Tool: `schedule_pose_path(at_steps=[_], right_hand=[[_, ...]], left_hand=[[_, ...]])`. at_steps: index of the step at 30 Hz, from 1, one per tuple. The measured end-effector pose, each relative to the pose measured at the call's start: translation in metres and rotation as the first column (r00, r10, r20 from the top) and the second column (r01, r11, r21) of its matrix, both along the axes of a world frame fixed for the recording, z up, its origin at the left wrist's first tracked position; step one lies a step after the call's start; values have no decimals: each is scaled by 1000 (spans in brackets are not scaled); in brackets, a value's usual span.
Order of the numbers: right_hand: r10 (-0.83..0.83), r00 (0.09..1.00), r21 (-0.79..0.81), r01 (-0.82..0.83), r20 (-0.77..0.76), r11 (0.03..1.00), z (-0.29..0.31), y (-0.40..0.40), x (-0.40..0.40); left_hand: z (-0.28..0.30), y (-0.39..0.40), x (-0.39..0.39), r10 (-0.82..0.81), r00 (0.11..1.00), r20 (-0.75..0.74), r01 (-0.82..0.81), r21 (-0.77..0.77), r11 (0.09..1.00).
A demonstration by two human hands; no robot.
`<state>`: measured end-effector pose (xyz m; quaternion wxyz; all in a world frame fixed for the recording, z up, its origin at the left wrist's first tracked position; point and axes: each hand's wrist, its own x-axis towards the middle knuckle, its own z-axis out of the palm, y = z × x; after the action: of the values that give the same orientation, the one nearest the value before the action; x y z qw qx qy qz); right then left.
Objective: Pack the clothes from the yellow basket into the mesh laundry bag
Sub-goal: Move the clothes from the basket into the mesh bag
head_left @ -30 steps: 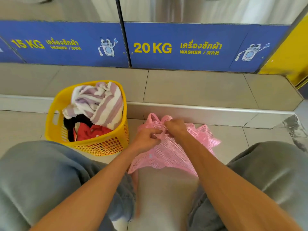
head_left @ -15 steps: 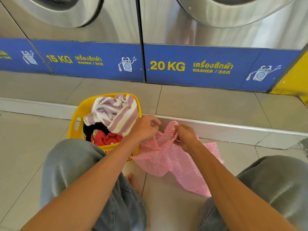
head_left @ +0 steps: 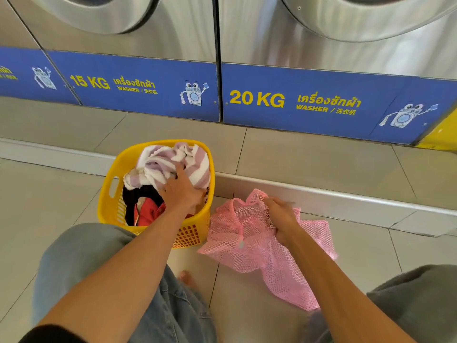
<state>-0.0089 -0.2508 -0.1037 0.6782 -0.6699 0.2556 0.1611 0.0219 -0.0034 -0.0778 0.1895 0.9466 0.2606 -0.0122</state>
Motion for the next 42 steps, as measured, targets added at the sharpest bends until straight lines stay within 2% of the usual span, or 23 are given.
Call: schedule_pose_path(at_steps=[4, 7, 10, 13, 15, 17, 19, 22, 24, 27, 30, 33, 35, 37, 40, 42], right_hand=[[10, 1000, -20, -10, -8, 1000, 1, -4, -3], [5, 1000, -19, -6, -9, 1000, 1, -6, -7], [8, 1000, -22, -8, -11, 1000, 5, -8, -12], [16, 1000, -19, -17, -9, 1000, 6, -10, -14], [22, 1000, -16, -22, -11, 1000, 8, -10, -16], [26, 1000, -18, -26, -17, 999, 9, -10, -17], [26, 1000, -13, -26, -16, 1000, 9, -10, -17], [27, 999, 0, -27, -22, 1000, 7, -11, -15], [24, 999, 5, -23, -25, 1000, 4, -12, -12], [11, 1000, 26, -10, -25, 1000, 0, -12, -5], [2, 1000, 42, -1, -12, 999, -1, -7, 0], [9, 1000, 46, -9, -1, 999, 0, -3, 3], [11, 1000, 50, -11, 5, 999, 1, -1, 4], [9, 1000, 54, -9, 6, 998, 2, -1, 3], [3, 1000, 62, -4, 3, 998, 3, 0, -1], [5, 1000, 62, -4, -6, 998, 3, -1, -5]], left_hand=[[4, 5, 2, 14, 1000, 23, -12, -67, 998], [23, 1, 3, 51, 988, 145, -33, -122, 992], [50, -1, 6, 65, 965, 255, -56, -42, 998], [82, -4, 7, 29, 888, 459, 36, -131, 991], [98, -3, 12, -14, 846, 532, 103, -139, 985], [107, 1, 20, -70, 859, 507, 151, -121, 981], [104, 8, 28, -82, 905, 417, 150, -134, 980], [76, 26, 37, -62, 989, 138, 73, -77, 994], [51, 40, 38, -66, 998, 21, 67, -58, 996], [27, 52, 34, -84, 996, 41, 91, -214, 973], [23, 52, 38, -61, 998, 15, 63, -230, 971], [35, 47, 46, 10, 974, 228, 47, -243, 969], [51, 38, 45, 53, 920, 388, 91, -343, 935], [70, 26, 39, 142, 882, 450, 134, -526, 840], [81, 15, 30, 246, 900, 359, 145, -780, 608], [77, 13, 23, 182, 952, 246, 118, -843, 526]])
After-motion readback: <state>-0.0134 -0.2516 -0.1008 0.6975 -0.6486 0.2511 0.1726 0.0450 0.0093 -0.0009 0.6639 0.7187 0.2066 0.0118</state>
